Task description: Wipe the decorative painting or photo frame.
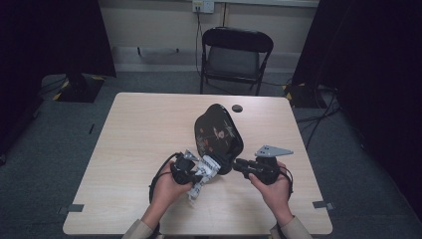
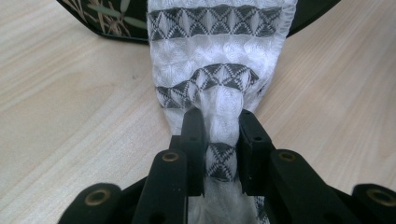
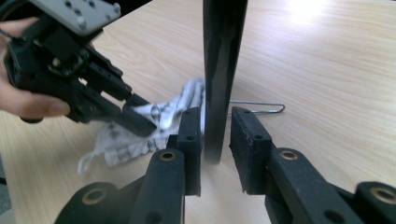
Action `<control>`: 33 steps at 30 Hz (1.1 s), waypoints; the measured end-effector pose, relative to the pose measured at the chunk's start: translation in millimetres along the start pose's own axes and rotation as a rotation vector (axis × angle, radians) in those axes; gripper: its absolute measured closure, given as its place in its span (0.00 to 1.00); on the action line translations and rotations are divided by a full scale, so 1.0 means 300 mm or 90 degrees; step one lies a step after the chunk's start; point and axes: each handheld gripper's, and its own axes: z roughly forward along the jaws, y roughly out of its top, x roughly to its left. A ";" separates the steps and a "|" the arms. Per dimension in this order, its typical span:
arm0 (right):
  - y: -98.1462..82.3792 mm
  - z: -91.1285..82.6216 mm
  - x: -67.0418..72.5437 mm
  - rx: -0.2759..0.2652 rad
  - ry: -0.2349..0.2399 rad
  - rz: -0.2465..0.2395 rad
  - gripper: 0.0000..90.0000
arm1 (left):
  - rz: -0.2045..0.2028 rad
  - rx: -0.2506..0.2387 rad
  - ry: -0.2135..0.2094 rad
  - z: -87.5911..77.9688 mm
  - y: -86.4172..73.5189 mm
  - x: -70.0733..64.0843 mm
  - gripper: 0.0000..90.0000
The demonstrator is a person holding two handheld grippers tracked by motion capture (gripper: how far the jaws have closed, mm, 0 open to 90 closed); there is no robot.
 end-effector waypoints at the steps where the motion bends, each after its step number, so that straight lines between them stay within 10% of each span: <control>1: -0.002 -0.003 0.000 0.001 -0.001 0.000 0.82 | 0.001 -0.009 -0.003 -0.010 0.003 -0.001 0.84; 21: -0.017 -0.029 -0.034 0.002 -0.004 0.009 0.85 | 0.056 -0.208 -0.022 -0.261 0.226 -0.104 0.84; 33: -0.008 -0.005 -0.030 0.003 -0.009 0.006 0.85 | 0.078 -0.161 -0.031 -0.206 0.230 -0.127 0.83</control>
